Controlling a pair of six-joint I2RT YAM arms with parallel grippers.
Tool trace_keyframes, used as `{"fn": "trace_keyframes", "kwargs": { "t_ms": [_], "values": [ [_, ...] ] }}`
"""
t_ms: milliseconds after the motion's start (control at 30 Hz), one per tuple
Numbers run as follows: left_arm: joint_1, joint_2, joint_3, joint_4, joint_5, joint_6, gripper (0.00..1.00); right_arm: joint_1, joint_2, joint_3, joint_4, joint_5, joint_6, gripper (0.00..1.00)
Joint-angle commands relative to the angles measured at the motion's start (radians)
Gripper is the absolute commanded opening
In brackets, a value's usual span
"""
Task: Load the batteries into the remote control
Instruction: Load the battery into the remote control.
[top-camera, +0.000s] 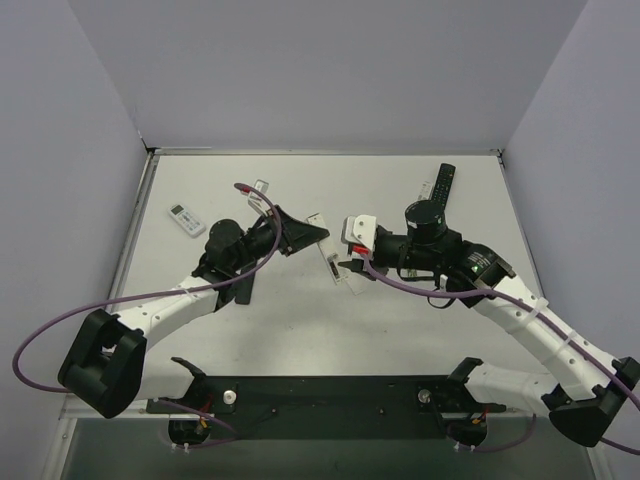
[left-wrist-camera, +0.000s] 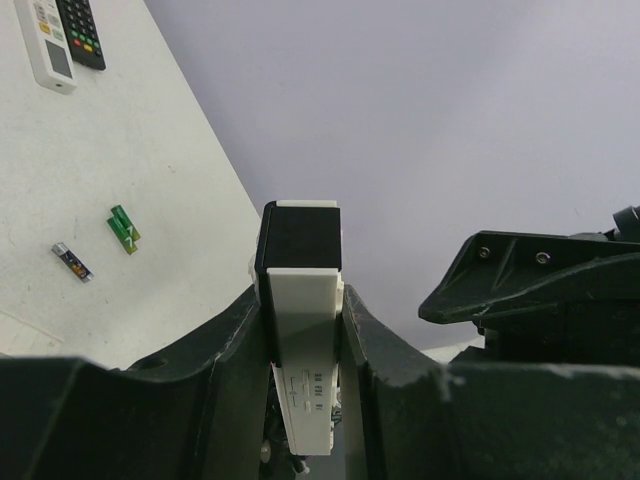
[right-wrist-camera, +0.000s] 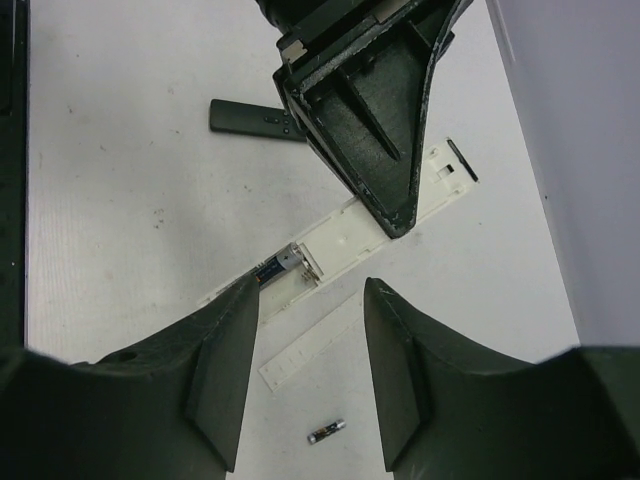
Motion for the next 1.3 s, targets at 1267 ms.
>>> {"fn": "trace_keyframes", "kwargs": {
  "t_ms": [1267],
  "values": [
    [-0.003,-0.018,0.129,-0.017,0.139,0.050,0.00,-0.060,0.165,0.077,-0.098,-0.342,-0.136,0.14]
  ]
}}
